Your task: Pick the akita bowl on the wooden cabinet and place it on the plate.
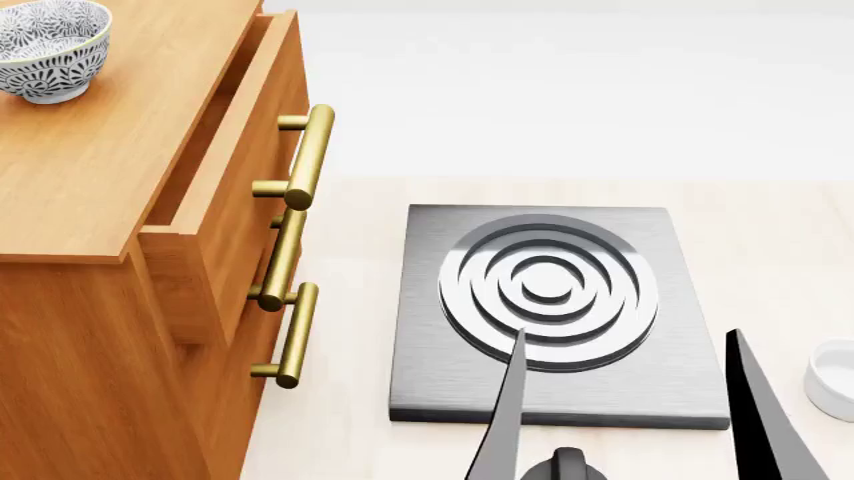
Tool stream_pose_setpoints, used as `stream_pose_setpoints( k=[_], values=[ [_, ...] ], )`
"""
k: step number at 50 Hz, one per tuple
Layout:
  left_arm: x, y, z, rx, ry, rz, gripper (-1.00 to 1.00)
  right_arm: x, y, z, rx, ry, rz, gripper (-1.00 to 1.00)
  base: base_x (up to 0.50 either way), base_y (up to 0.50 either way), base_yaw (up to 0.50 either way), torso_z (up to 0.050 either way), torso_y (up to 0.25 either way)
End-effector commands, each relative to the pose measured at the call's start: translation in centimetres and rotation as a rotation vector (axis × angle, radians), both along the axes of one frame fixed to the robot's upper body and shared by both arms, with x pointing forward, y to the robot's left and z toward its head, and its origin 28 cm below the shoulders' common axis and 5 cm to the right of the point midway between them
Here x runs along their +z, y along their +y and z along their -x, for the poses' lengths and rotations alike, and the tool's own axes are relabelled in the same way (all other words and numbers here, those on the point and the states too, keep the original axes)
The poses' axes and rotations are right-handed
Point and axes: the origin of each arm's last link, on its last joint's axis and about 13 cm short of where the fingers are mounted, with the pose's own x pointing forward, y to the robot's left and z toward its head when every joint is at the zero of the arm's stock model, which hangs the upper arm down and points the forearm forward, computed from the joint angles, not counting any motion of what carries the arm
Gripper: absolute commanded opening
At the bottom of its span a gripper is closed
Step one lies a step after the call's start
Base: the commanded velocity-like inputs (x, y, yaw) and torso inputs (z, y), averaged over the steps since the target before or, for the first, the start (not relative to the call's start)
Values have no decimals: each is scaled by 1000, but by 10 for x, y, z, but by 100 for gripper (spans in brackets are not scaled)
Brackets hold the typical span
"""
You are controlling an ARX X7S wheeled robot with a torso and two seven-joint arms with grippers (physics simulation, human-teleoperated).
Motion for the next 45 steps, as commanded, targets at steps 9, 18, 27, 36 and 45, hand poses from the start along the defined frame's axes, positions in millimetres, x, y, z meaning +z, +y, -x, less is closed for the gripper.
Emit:
stream_pose_setpoints(
  k=[9,18,27,36,45],
  values=[
    [-11,9,3,58,127,-33,100,-1,0,-1,2,7,-3,100,0,0,0,0,0],
    [-12,13,2,73,120,-54,100,-2,1,-2,2,8,0,100,0,0,0,0,0],
    [-9,13,3,105,115,-112,100,-2,1,-2,2,8,1,100,0,0,0,0,0],
    [-9,12,2,123,114,-180,100,-2,1,-2,3,10,3,100,0,0,0,0,-179],
    [-14,10,2,89,163,-188,100,-2,1,-1,4,7,3,100,0,0,0,0,-18]
  ],
)
